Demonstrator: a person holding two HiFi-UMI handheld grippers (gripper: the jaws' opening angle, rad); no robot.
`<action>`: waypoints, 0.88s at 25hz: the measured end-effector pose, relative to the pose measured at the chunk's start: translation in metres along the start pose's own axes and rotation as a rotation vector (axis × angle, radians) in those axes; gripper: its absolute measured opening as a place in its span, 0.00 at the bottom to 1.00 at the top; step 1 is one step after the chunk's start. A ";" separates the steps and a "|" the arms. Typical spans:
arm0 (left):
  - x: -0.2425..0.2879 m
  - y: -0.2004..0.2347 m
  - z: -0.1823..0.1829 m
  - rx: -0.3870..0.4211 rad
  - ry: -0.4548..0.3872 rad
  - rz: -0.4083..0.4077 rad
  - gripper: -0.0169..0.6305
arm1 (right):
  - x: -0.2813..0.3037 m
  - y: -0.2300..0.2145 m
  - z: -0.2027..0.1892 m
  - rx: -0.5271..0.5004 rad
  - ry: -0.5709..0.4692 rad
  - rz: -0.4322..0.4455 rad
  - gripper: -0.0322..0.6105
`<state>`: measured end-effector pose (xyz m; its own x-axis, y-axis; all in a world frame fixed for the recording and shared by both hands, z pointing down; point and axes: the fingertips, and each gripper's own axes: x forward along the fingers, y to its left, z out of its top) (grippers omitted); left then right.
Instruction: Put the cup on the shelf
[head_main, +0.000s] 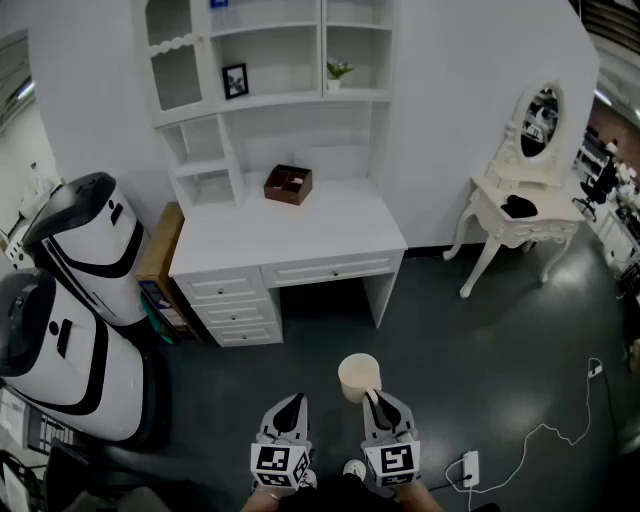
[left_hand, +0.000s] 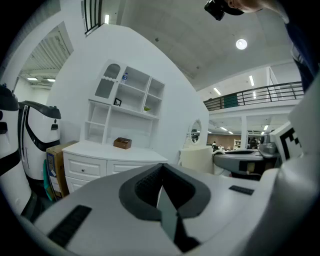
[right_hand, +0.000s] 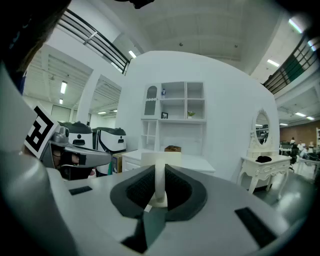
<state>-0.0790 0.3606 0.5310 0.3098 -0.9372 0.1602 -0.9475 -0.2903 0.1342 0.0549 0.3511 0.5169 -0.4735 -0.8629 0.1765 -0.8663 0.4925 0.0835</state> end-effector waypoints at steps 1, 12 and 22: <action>0.001 0.001 0.000 0.000 -0.003 0.001 0.03 | 0.001 0.001 0.001 -0.006 -0.002 0.003 0.12; 0.001 -0.002 0.004 -0.010 -0.041 -0.007 0.03 | -0.005 -0.005 0.002 -0.032 -0.020 -0.012 0.13; 0.005 -0.001 0.009 -0.039 -0.081 0.004 0.14 | -0.005 -0.023 0.011 -0.097 -0.043 -0.037 0.13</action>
<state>-0.0771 0.3547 0.5225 0.2972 -0.9513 0.0816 -0.9445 -0.2804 0.1715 0.0750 0.3427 0.5034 -0.4502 -0.8835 0.1291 -0.8646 0.4675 0.1844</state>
